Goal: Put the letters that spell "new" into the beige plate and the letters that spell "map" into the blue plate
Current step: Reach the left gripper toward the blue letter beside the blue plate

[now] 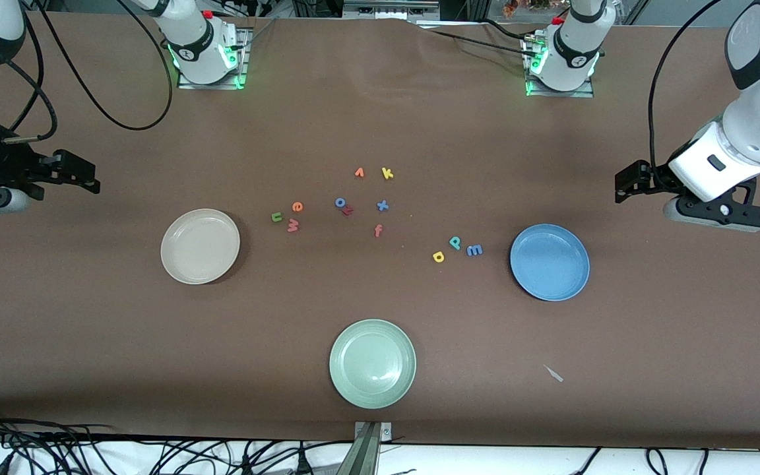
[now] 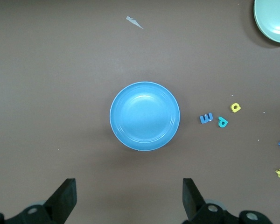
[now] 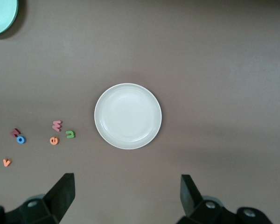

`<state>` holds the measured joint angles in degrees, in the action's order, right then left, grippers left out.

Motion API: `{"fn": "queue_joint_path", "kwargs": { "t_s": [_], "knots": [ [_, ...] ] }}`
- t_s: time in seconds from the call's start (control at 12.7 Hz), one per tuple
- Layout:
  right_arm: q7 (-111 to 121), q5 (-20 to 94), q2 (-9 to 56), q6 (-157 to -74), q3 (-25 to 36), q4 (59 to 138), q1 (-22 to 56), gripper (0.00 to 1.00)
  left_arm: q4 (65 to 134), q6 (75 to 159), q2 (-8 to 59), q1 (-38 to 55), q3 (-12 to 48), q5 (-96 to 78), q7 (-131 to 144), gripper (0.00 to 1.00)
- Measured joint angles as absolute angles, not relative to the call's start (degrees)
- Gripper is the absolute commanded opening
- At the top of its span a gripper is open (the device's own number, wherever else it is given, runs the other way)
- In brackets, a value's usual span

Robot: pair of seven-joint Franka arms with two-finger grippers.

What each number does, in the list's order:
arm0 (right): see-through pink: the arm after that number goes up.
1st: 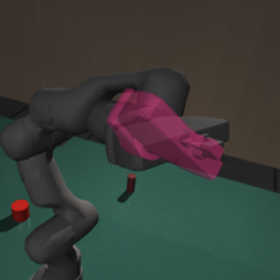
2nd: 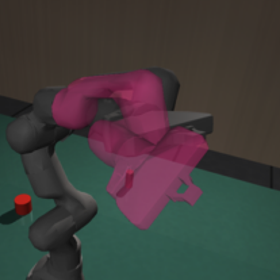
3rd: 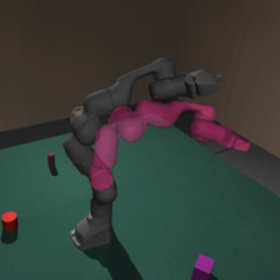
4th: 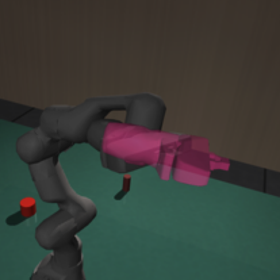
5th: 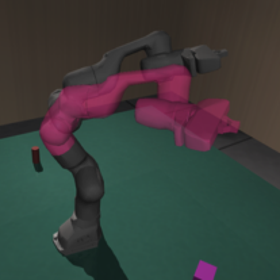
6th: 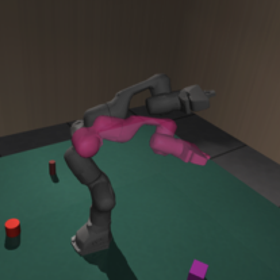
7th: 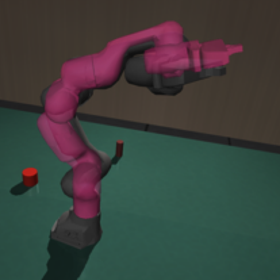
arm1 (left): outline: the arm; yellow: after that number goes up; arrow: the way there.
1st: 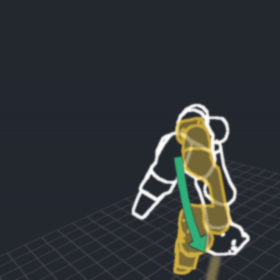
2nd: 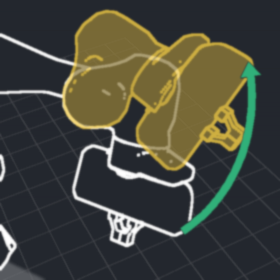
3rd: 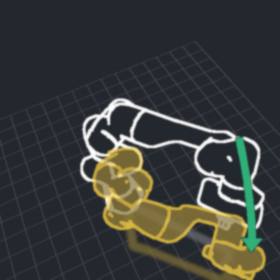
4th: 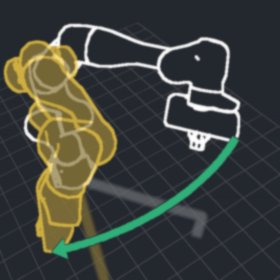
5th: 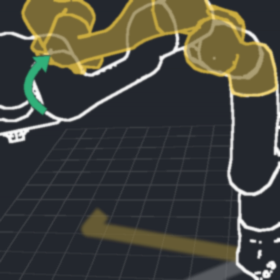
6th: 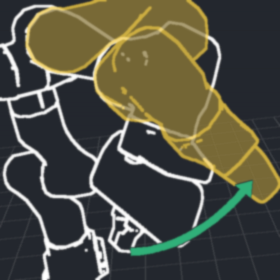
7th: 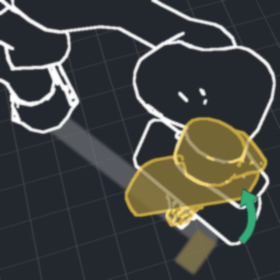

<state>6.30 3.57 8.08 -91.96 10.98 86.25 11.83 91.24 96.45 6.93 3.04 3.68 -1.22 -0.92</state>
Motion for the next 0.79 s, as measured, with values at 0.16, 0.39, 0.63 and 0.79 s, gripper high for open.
{"fn": "queue_joint_path", "kwargs": {
  "t_s": [0.16,0.39,0.63,0.79],
  "knots": [
    [6.3,3.57,8.08,-91.96,11.01,86.25,11.83,1.0,91.24,96.67,7.77,3.43,3.89,-1.22,-0.92,1.0],
    [6.3,3.57,8.05,-92.28,11.07,86.23,11.77,1.0,91.24,99.04,10.61,3.91,4.27,-1.21,-1.08,1.0],
    [6.3,3.57,8.06,-93.18,11.16,86.22,11.5,1.0,90.96,100.1,14.0,5.04,4.75,-1.22,-1.98,1.0],
    [6.3,3.57,8.05,-93.2,11.23,86.22,11.49,1.0,89.54,100.19,16.67,5.36,5.5,-1.4,-3.47,1.0]
  ]
}}
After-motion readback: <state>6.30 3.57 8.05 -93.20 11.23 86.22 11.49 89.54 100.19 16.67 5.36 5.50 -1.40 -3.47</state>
